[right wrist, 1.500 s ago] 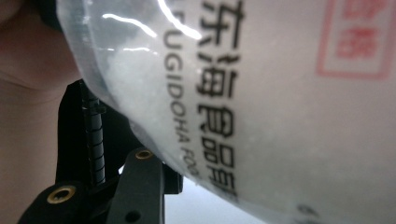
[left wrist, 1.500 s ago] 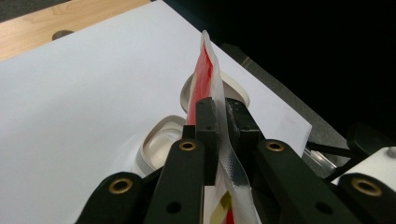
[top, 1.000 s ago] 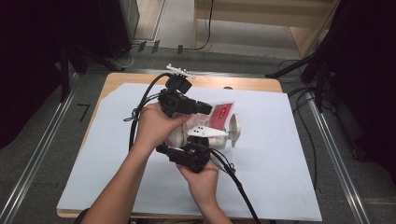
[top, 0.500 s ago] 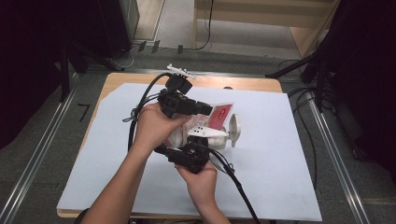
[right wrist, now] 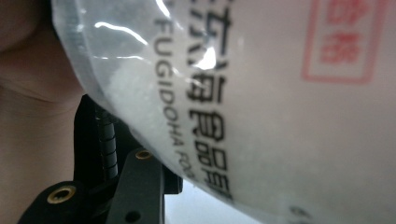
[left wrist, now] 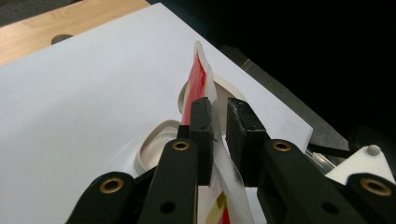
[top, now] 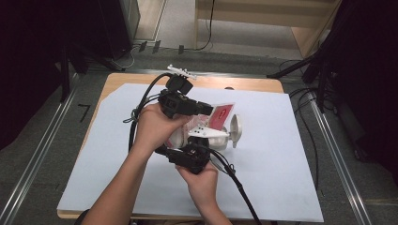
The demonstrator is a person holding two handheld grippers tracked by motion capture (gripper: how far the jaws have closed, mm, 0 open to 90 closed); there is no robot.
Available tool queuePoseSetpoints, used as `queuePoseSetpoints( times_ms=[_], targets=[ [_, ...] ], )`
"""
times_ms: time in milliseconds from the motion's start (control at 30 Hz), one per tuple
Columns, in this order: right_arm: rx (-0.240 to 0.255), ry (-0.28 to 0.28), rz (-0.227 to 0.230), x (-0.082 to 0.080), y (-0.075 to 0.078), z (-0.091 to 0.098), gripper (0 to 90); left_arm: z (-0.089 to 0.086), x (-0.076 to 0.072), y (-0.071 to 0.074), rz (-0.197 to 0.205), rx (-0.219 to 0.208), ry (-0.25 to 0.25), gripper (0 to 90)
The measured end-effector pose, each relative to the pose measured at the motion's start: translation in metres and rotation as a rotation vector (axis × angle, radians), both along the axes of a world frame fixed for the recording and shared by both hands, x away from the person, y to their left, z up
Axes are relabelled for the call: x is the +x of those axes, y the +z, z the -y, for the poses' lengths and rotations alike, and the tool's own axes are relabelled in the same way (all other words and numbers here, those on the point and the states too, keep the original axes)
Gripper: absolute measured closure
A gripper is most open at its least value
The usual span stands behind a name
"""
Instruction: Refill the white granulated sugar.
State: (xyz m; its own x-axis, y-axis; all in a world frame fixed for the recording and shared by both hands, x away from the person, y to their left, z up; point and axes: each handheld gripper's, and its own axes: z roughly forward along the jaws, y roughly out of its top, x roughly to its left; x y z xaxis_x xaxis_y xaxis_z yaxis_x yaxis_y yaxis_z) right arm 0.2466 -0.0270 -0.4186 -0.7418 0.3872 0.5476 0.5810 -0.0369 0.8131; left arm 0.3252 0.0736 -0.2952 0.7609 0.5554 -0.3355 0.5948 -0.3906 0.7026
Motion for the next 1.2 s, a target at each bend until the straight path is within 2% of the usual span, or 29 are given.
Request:
queuePoseSetpoints(
  times_ms=[133, 333, 500, 567, 933, 1167, 1200],
  targets=[
    [-0.018, -0.007, 0.010, 0.000, 0.002, -0.001, 61.8, -0.002, 0.000, 0.001, 0.007, -0.003, 0.001, 82.5],
    [-0.008, 0.003, 0.013, -0.002, 0.003, -0.004, 61.9, -0.005, -0.001, 0.003, -0.002, 0.005, 0.005, 82.6],
    [-0.017, 0.006, 0.024, -0.005, 0.006, -0.006, 62.0, -0.008, -0.001, 0.004, -0.011, -0.005, 0.008, 82.6],
    [-0.015, 0.008, 0.021, -0.006, 0.006, -0.007, 62.1, -0.008, -0.001, 0.004, -0.014, 0.007, 0.003, 82.6],
    [-0.014, 0.019, 0.022, -0.007, 0.005, -0.011, 62.1, -0.011, -0.003, 0.004, -0.018, 0.001, 0.009, 82.6],
    [-0.018, 0.022, 0.020, -0.008, 0.005, -0.013, 62.1, -0.013, -0.002, 0.002, -0.027, 0.016, 0.008, 82.7],
    [-0.019, 0.021, 0.016, -0.008, 0.005, -0.013, 62.1, -0.013, -0.002, 0.002, -0.028, 0.006, 0.008, 82.8]
  ],
)
